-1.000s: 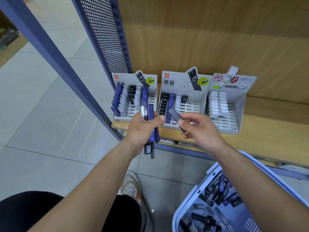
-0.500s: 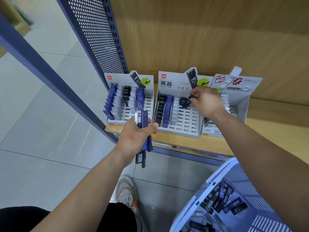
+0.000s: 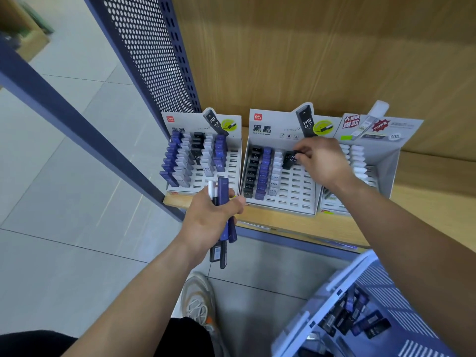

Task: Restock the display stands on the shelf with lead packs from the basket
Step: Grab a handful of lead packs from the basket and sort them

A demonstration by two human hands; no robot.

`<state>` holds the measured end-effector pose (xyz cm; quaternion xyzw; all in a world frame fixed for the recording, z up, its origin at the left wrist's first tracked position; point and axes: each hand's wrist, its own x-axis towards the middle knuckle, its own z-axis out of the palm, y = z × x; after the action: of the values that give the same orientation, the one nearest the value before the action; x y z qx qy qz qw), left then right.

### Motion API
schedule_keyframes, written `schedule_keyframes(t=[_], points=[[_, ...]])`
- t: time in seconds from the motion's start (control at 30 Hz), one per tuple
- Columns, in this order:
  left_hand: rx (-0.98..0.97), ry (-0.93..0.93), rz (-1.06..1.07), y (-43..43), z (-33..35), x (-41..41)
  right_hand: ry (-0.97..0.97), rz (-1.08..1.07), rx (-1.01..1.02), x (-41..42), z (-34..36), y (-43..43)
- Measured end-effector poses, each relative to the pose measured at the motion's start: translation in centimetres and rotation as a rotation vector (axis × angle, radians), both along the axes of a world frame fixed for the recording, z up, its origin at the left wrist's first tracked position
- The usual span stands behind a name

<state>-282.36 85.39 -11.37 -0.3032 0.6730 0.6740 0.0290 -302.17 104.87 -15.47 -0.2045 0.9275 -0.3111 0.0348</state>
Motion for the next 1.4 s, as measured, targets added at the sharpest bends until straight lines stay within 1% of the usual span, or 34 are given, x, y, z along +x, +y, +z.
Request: schedule_keyframes(t=[0.1,0.17,0.27,0.47,0.5,0.57,0.6,0.67,0.73,0.8,0.93,1.0,1.1,1.27,1.4], points=[[0.010,0.001,0.008,-0.3,-0.2,0.1,0.009,0.033,0.041,0.0,-0.1,-0.1],[0.029,0.004,0.017,-0.4,-0.2,0.2,-0.003,0.071,0.098,-0.1,-0.3,-0.3],[0.059,0.007,0.027,-0.4,-0.1,0.1,0.030,0.113,0.191,-0.1,-0.5,-0.7],[0.135,0.019,0.045,0.0,0.5,0.0,0.037,-0.045,0.168,1.0,-0.2,-2.1],[0.144,0.023,0.045,0.2,0.7,-0.1,0.058,-0.079,0.121,1.6,0.5,-2.2],[0.174,0.036,0.042,0.6,1.0,-0.4,0.049,-0.138,-0.083,4.2,2.5,-2.0],[0.184,0.045,0.038,0.7,1.1,-0.5,-0.010,-0.148,-0.213,6.3,3.7,-1.8],[0.172,0.058,0.029,1.2,1.2,-0.8,-0.197,-0.107,-0.453,11.3,5.9,-1.6],[0.146,0.066,0.030,1.8,1.2,-0.9,-0.344,-0.039,-0.567,15.4,7.0,-1.7],[0.132,0.074,0.022,2.4,1.3,-0.9,-0.432,-0.028,-0.566,17.7,7.1,-2.0],[0.120,0.087,0.027,3.2,1.7,-0.7,-0.511,-0.067,-0.525,18.8,6.4,-2.2],[0.111,0.106,0.018,3.2,1.8,-0.7,-0.528,-0.073,-0.530,18.7,6.2,-1.9],[0.092,0.112,-0.019,3.2,1.9,-0.8,-0.499,-0.082,-0.515,18.4,6.1,-0.9],[0.015,0.060,-0.057,3.3,1.2,-0.7,-0.552,-0.157,-0.684,17.6,6.4,0.7],[0.062,0.034,-0.059,3.3,0.8,-0.8,-0.517,-0.222,-0.725,16.4,6.1,1.1]])
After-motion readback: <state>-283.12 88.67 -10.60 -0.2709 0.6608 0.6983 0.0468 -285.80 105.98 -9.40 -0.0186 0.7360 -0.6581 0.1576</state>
